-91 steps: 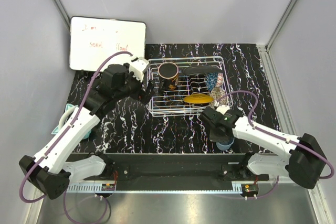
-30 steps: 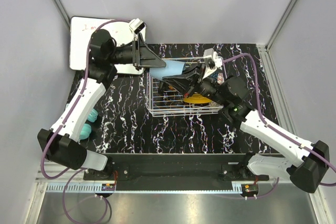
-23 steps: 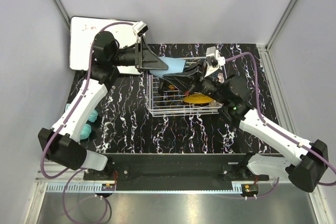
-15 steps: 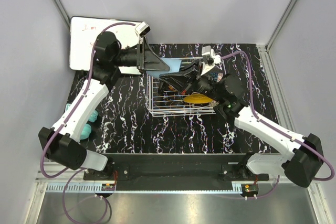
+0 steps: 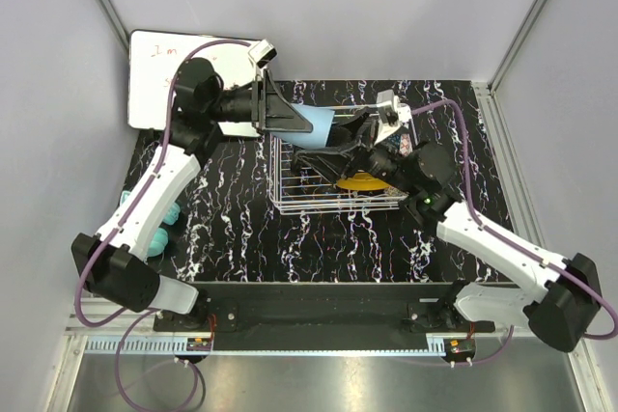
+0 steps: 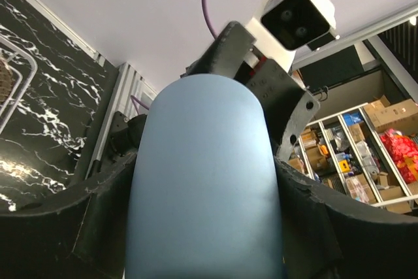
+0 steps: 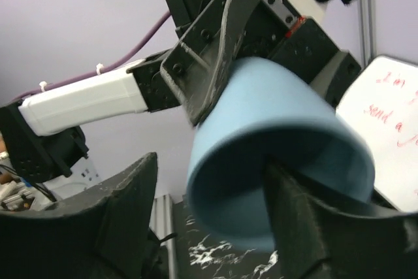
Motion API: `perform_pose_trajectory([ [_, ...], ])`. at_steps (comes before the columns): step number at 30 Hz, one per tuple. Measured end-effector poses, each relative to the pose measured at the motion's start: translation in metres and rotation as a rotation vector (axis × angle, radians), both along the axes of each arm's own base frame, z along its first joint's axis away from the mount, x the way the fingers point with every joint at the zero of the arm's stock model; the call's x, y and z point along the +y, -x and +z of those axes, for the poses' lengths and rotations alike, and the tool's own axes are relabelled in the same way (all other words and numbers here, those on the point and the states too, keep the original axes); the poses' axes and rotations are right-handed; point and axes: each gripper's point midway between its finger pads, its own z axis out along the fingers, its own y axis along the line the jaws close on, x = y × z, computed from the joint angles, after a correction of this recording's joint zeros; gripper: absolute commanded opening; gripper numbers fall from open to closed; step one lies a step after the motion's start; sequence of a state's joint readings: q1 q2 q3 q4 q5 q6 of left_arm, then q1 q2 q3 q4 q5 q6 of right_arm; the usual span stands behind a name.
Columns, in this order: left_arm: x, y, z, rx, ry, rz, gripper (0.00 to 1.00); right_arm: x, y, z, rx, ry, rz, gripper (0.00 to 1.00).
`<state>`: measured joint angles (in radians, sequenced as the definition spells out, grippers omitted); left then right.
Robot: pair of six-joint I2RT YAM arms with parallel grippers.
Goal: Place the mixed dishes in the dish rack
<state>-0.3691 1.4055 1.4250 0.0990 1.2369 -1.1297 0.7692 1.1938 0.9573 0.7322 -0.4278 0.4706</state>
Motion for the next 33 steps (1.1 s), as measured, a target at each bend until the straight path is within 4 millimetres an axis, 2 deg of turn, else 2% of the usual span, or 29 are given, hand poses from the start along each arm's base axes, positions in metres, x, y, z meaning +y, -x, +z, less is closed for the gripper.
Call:
perform_pose_trajectory([
  [1,0.001,-0.001,-0.001,-0.004,-0.001,0.003,0.0,-0.003,0.001,-0.003,0.006,0.005,-0.005,0.93],
  [3,0.006,-0.009,-0.002,0.008,-0.013,0.023,0.0,-0.014,0.004,-0.013,0.03,0.017,-0.03,1.0],
  [10,0.021,-0.023,-0.007,-0.034,-0.085,0.072,0.0,-0.063,0.019,-0.041,0.124,0.051,-0.156,1.0],
  [14,0.021,-0.03,-0.023,-0.135,-0.192,0.109,0.0,-0.102,0.039,-0.032,0.13,0.025,-0.244,1.0],
  [16,0.019,-0.039,-0.04,-0.209,-0.288,0.15,0.0,-0.121,0.049,-0.024,0.125,-0.003,-0.283,1.0],
  [18,0.016,-0.042,-0.067,-0.279,-0.415,0.176,0.0,-0.139,0.06,-0.015,0.114,-0.039,-0.313,1.0],
  [21,0.011,-0.038,-0.106,-0.39,-0.617,0.176,0.0,-0.151,0.065,-0.016,0.131,-0.048,-0.344,1.0],
  [24,0.009,-0.039,-0.13,-0.481,-0.755,0.164,0.0,-0.153,0.063,-0.03,0.17,-0.024,-0.36,1.0],
  [31,0.025,-0.078,-0.184,-0.551,-1.013,0.182,0.0,-0.157,0.051,-0.076,0.283,0.077,-0.424,1.0],
  [33,0.024,-0.084,-0.198,-0.552,-1.053,0.166,0.0,-0.159,0.049,-0.08,0.293,0.082,-0.441,1.0],
])
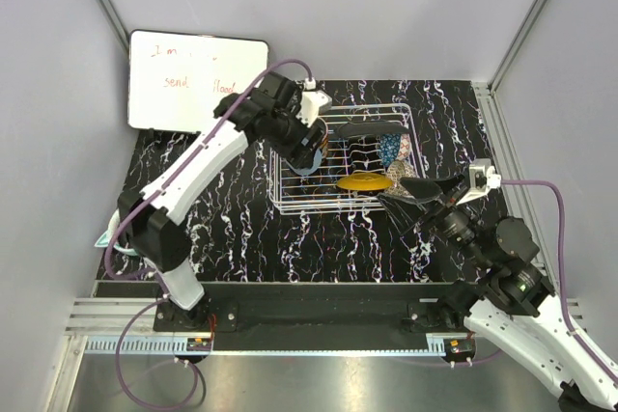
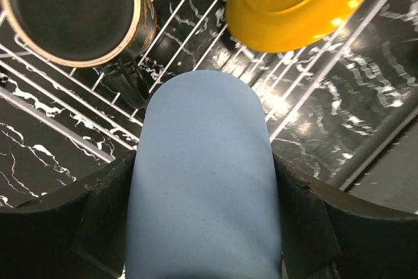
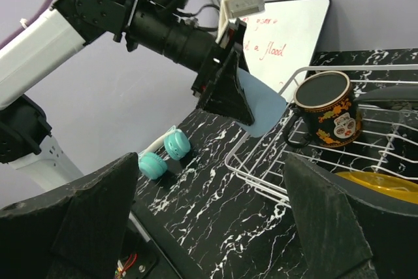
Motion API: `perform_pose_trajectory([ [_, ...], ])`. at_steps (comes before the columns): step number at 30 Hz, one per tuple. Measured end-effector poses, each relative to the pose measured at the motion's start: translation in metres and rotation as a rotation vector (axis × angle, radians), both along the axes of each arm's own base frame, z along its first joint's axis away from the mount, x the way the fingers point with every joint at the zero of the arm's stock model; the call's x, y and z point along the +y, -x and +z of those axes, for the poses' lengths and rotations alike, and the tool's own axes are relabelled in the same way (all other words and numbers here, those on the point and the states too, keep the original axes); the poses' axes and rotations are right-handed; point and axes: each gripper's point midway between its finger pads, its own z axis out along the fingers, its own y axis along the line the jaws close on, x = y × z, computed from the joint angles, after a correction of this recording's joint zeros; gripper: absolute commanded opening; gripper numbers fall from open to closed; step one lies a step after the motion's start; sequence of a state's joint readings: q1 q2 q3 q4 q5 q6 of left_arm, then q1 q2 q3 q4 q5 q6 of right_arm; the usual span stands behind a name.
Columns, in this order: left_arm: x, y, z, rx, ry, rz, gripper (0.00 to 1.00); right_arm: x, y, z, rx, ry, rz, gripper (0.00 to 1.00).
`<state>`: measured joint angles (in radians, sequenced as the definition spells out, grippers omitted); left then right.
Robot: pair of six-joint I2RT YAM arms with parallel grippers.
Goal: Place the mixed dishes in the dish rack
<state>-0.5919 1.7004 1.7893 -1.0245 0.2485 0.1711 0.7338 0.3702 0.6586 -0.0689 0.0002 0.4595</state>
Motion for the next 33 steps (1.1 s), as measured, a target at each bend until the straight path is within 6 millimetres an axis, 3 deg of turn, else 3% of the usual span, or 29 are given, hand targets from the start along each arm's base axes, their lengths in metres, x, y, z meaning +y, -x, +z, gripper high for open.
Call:
perform_pose_trajectory([
  [8,-0.014,-0.009,-0.055,0.063,-0.108,-0.048,0.0,-0.006,-0.006,-0.012,0.028,0.016,-0.045,1.0],
  [12,-0.021,-0.005,-0.074,0.079,-0.136,-0.076,0.0,-0.01,-0.006,-0.023,0.046,0.022,-0.064,1.0],
  [20,-0.026,0.003,-0.114,0.104,-0.191,-0.125,0.0,-0.018,-0.005,-0.025,0.058,0.013,-0.094,1.0],
  [33,-0.021,-0.005,-0.156,0.094,-0.267,-0.155,0.0,-0.02,-0.006,-0.027,0.095,-0.016,-0.103,1.0],
])
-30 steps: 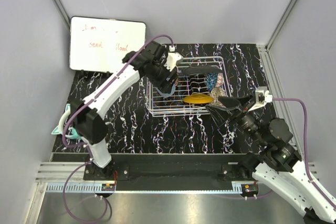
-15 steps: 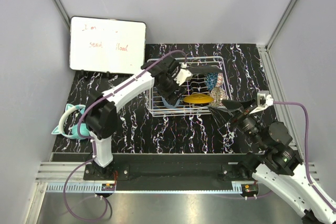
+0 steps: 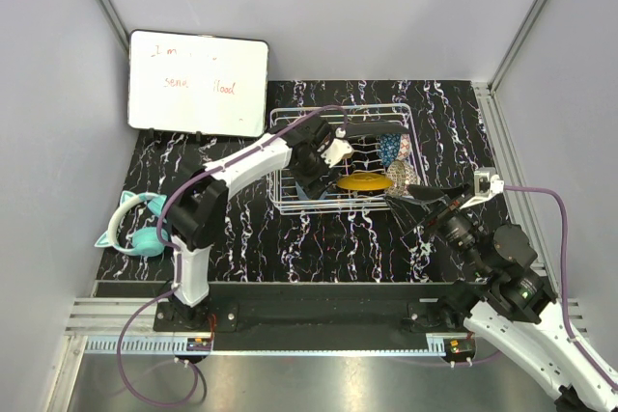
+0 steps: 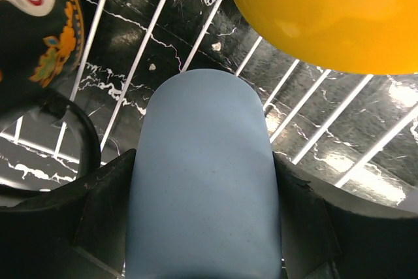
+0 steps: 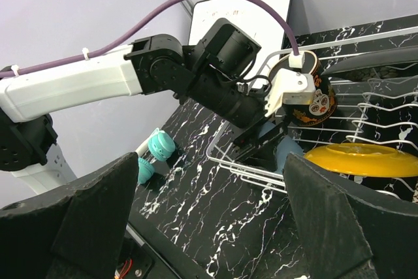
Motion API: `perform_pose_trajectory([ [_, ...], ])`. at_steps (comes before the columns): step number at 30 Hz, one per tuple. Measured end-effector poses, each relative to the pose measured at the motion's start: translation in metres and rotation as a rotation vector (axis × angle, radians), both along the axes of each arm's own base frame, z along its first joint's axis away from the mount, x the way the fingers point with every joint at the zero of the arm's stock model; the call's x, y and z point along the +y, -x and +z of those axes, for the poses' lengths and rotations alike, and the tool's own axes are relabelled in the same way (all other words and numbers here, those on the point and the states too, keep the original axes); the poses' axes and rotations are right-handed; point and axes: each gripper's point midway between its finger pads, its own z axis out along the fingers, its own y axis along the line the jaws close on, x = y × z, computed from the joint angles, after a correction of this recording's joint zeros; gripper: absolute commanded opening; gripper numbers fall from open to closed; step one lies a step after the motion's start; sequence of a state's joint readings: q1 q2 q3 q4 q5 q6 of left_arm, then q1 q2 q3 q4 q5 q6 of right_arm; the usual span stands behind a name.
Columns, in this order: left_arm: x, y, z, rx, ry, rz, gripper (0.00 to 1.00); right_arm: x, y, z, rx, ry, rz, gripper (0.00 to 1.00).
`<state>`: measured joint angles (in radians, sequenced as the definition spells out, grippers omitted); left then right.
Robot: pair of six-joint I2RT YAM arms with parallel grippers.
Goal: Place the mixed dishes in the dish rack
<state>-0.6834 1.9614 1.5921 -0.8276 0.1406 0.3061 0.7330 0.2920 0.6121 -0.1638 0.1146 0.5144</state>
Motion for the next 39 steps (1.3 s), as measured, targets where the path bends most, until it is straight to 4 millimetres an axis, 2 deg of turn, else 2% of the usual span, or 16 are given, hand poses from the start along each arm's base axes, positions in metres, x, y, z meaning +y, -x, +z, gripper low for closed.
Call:
perform_pose_trajectory([
  [4,0.002,-0.003,-0.007,-0.01,-0.017,-0.011,0.0,0.0,0.0,0.0,0.007,-0.007,0.002,1.0],
  [5,0.003,-0.003,-0.007,-0.01,-0.019,-0.013,0.04,0.0,0.0,0.0,0.01,-0.008,0.002,1.0],
  [7,0.003,-0.003,-0.008,-0.014,-0.022,-0.019,0.36,0.0,0.0,-0.001,0.013,-0.009,0.002,1.0],
  [8,0.003,-0.003,-0.008,-0.015,-0.022,-0.02,0.47,0.0,0.0,-0.001,0.015,-0.01,0.003,1.0],
  [9,0.003,-0.003,-0.008,-0.015,-0.023,-0.022,0.66,0.001,0.0,-0.001,0.016,-0.011,0.003,1.0],
  [11,0.003,-0.003,-0.008,-0.015,-0.023,-0.022,0.81,0.001,0.0,-0.001,0.017,-0.013,0.003,1.0],
  [12,0.003,-0.003,-0.008,-0.016,-0.024,-0.022,0.93,0.001,0.001,-0.001,0.019,-0.015,0.004,1.0],
  [13,0.003,-0.004,-0.008,-0.018,-0.025,-0.024,0.97,0.001,0.001,-0.001,0.019,-0.016,0.004,1.0],
  [17,0.003,-0.01,-0.007,-0.045,-0.024,-0.019,0.99,0.001,0.001,-0.001,0.021,-0.02,0.005,1.0],
  [28,0.002,-0.01,-0.003,-0.052,-0.019,-0.02,0.99,-0.001,0.003,0.001,0.017,-0.031,0.007,1.0],
  [32,0.004,-0.003,0.011,-0.053,-0.011,-0.026,0.99,-0.001,0.003,0.001,0.017,-0.03,0.007,1.0],
  [39,0.007,0.016,0.059,-0.091,0.042,-0.052,0.99,0.002,0.0,-0.006,0.039,-0.007,0.006,1.0],
])
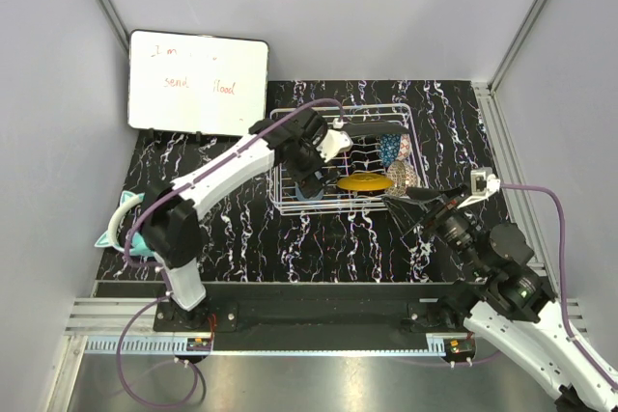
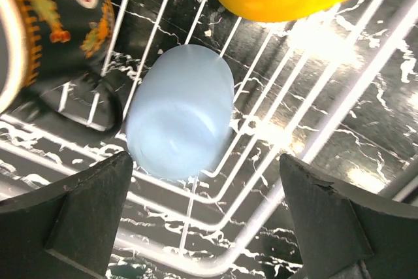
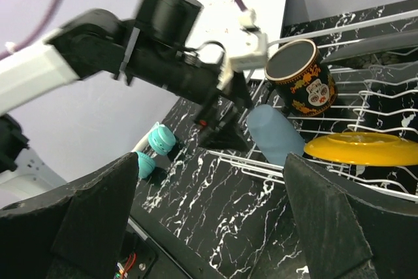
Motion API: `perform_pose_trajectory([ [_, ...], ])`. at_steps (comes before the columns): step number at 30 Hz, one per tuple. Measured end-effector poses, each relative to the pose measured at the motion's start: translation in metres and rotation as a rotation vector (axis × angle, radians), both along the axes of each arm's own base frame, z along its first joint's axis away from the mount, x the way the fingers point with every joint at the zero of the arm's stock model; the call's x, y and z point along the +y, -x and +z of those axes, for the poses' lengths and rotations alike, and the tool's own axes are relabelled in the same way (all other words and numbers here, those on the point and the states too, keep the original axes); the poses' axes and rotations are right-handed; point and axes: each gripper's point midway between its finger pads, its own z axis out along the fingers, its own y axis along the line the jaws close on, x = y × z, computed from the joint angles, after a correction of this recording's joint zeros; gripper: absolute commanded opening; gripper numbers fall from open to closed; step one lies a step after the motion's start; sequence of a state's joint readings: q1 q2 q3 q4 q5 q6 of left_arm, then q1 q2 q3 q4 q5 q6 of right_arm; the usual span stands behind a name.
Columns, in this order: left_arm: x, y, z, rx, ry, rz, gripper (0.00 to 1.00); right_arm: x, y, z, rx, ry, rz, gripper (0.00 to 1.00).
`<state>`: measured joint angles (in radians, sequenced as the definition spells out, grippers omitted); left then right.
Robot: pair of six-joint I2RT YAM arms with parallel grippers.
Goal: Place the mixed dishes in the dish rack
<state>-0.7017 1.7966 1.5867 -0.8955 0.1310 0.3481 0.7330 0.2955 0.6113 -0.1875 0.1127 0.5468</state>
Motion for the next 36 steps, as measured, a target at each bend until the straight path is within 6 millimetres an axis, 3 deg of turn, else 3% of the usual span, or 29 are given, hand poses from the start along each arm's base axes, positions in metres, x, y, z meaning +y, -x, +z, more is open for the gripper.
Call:
perform_pose_trajectory([
  [10,0.018,-0.002,0.058,-0.127,0.074,0.046,0.99,0.011,-0.014,-0.014,0.092,0.131,-0.001,1.0],
  [14,0.036,-0.007,0.08,-0.185,0.099,0.092,0.99,0.015,-0.02,-0.012,0.128,0.179,-0.005,1.0],
  [21,0.08,-0.002,0.124,-0.291,0.178,0.214,0.99,0.0,-0.04,-0.035,0.302,0.357,-0.138,0.99],
  [28,0.124,0.037,0.128,-0.408,0.232,0.314,0.99,-0.01,-0.052,-0.073,0.471,0.515,-0.234,1.0],
  [36,0.133,0.038,0.122,-0.421,0.257,0.411,0.99,-0.019,-0.048,-0.066,0.465,0.498,-0.261,1.0],
])
